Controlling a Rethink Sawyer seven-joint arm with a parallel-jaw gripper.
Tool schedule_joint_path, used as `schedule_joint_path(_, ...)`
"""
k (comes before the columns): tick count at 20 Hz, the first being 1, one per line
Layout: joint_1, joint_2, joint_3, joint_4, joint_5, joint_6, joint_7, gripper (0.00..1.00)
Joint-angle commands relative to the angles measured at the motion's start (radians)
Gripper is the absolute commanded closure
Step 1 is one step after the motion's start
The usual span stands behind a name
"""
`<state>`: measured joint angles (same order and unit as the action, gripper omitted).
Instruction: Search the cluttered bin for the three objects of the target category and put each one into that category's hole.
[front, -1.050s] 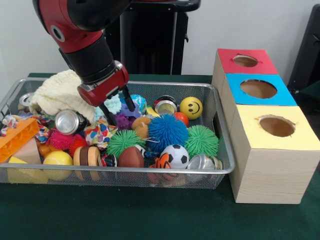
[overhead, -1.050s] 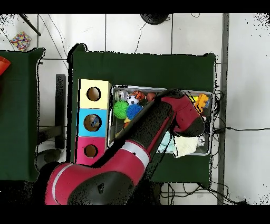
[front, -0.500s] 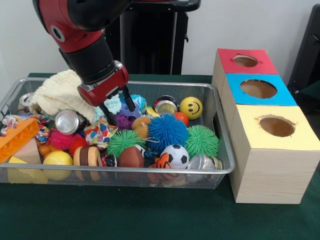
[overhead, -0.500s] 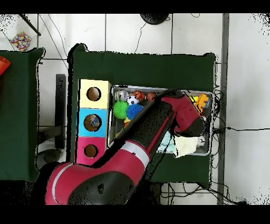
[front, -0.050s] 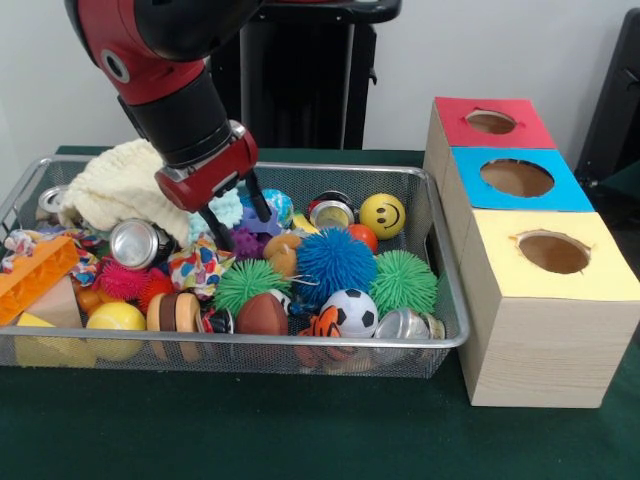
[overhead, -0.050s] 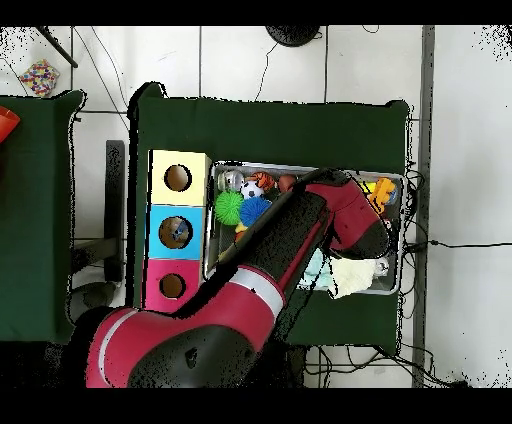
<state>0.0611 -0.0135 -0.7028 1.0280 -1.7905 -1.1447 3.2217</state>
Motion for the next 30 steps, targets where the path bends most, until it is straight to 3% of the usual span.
schedule_joint_path(1, -0.014, -0.025, 0.099, 0.053, -0.036, -0.182, 0.124, 0.0)
schedule_joint_path(13, -0.048, -0.019, 0.072, 0.0, -0.095, -0.212, 0.125, 0.0)
schedule_joint_path(19, -0.041, -0.048, 0.131, 0.017, 0.021, -0.111, 0.141, 0.0)
schedule_joint_path(30, -0.044, -0.056, 0.166, 0.049, 0.133, -0.053, 0.079, 0.0)
